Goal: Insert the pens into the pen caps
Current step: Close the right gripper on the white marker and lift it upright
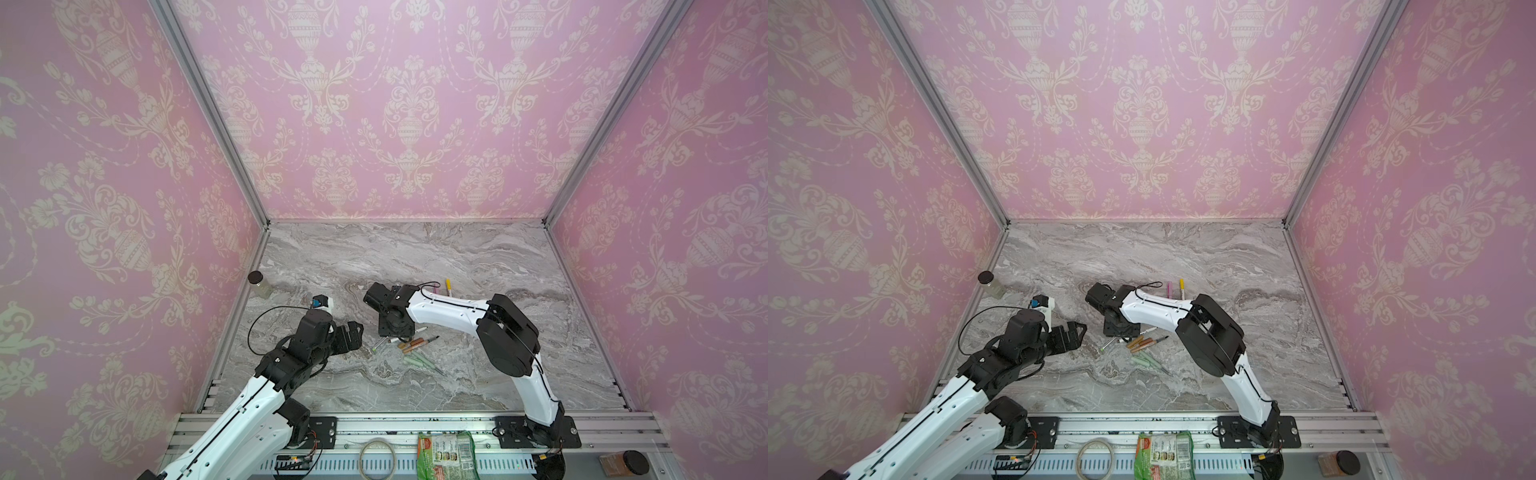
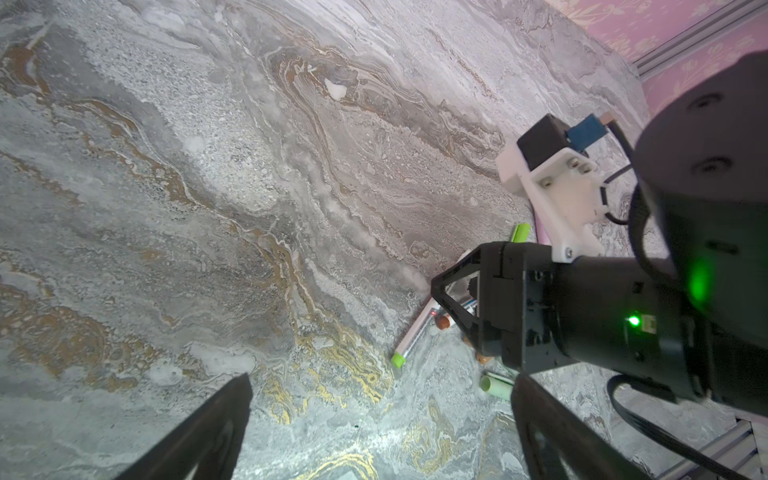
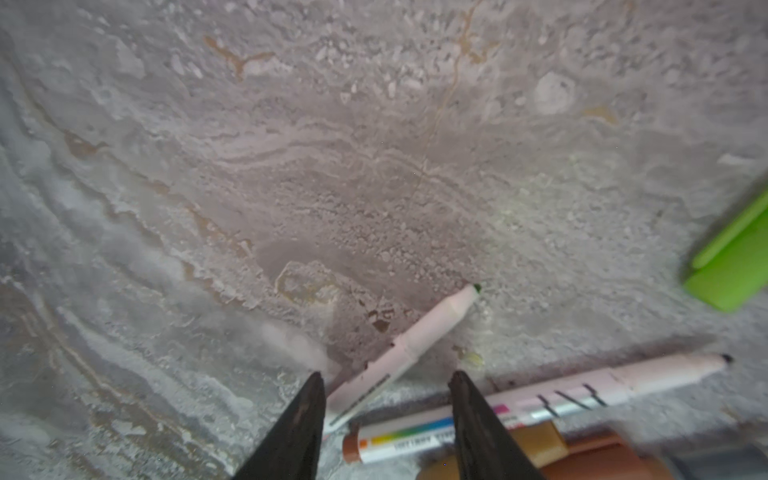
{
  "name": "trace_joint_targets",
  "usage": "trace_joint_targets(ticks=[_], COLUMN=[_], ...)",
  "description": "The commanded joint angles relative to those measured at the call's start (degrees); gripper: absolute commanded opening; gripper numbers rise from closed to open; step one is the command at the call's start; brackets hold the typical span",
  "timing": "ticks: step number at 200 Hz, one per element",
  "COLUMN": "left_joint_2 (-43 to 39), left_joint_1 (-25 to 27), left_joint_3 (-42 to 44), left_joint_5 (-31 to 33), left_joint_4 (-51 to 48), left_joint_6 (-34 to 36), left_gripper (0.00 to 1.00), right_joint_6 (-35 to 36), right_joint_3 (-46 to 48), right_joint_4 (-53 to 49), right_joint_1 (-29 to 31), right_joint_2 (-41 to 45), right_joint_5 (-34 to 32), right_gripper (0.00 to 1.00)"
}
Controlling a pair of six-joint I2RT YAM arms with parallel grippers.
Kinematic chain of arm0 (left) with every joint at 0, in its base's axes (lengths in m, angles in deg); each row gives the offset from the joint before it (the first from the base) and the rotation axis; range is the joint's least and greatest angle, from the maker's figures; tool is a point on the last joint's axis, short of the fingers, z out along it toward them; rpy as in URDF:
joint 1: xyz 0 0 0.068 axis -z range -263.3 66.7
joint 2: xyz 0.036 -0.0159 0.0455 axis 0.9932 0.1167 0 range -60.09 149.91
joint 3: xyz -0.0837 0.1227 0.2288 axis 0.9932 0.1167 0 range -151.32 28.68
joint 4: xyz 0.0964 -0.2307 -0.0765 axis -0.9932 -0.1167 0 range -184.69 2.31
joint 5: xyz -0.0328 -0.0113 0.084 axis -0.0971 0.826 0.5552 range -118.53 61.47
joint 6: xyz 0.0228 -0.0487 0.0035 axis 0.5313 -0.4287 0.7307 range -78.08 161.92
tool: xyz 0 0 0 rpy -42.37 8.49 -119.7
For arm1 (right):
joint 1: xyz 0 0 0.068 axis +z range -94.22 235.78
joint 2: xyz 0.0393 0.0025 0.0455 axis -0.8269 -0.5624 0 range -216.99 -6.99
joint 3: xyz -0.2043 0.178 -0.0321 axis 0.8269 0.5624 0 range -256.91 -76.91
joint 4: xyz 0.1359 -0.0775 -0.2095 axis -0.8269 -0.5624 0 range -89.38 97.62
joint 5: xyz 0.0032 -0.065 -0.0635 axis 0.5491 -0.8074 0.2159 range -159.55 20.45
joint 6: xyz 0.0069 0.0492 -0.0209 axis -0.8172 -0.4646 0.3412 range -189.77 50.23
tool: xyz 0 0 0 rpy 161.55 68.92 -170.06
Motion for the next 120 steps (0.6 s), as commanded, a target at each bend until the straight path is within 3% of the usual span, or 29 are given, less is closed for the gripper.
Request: trace_joint_targets(ticks=[1, 120], left_joint_2=[-0.39, -0.01], left_joint_1=[-0.44, -0.53], left_joint_3=[0.73, -0.11], left_joint_5=[-0.86, -0.77], left_joint_4=[0.99, 1.1], left_joint_6=[-1.4, -0.74], left_gripper=[0.99, 0.99], right_joint_6=[-0.83, 0.1], right_joint_3=[-1.03, -5.84], right_joint_4=[0.03, 0.11], right_joint_1=[-0.55, -0.77], right_joint_2=[-0.65, -7.57], right_joint_5=[-0.78, 2.06], right_gripper=[0.49, 0.21])
